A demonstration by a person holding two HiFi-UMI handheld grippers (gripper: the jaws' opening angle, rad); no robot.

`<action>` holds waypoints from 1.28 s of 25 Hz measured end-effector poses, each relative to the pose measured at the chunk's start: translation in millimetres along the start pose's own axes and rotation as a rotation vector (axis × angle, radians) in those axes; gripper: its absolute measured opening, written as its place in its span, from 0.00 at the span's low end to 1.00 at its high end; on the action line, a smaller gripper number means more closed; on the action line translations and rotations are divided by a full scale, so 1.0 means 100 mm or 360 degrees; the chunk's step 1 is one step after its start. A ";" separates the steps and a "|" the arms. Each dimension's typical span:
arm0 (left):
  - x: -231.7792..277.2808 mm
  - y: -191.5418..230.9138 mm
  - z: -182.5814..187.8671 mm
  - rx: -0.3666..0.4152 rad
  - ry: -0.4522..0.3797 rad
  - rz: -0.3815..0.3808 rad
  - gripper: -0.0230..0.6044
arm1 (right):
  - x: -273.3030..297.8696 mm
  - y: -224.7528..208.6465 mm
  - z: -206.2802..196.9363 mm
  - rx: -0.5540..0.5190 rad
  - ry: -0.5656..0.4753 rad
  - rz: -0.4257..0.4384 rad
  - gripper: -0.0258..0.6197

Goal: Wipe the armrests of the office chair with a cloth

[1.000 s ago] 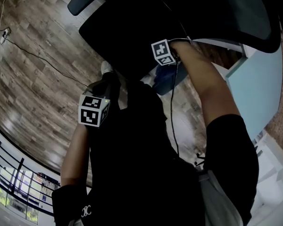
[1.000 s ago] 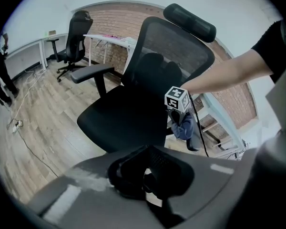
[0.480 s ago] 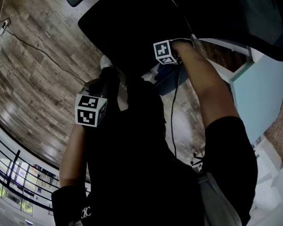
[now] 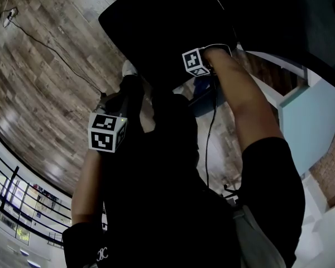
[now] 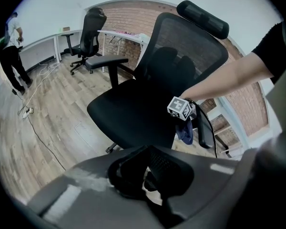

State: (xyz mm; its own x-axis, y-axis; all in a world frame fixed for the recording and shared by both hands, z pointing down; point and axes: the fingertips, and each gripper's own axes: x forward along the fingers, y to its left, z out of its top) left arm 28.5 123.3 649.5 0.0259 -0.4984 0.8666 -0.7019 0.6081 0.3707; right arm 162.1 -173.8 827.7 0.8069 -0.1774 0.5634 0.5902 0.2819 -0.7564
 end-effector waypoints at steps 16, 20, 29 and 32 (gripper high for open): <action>-0.31 -0.28 0.60 0.0234 -0.0105 -0.0146 0.05 | -1.48 0.98 0.06 0.0191 -0.0908 -0.0576 0.07; -0.40 -0.33 0.86 0.0304 -0.0110 -0.0178 0.05 | -1.84 1.26 -0.04 0.0427 -0.1301 -0.0941 0.06; -0.22 -1.11 1.06 0.0864 0.0086 -0.0402 0.05 | -1.48 2.44 -0.65 0.1515 -0.2267 -0.1427 0.06; -0.07 -1.57 1.05 0.1057 0.0141 -0.0442 0.05 | -1.05 2.74 -0.71 0.1726 -0.2399 -0.1494 0.06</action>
State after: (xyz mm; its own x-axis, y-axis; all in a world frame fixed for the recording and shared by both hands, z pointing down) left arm 63.5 -33.5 550.4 0.3039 -0.5111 0.8040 -0.9446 -0.0516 0.3242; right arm 240.9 -145.5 537.9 -0.6388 0.0114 0.7693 0.0138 0.9999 -0.0034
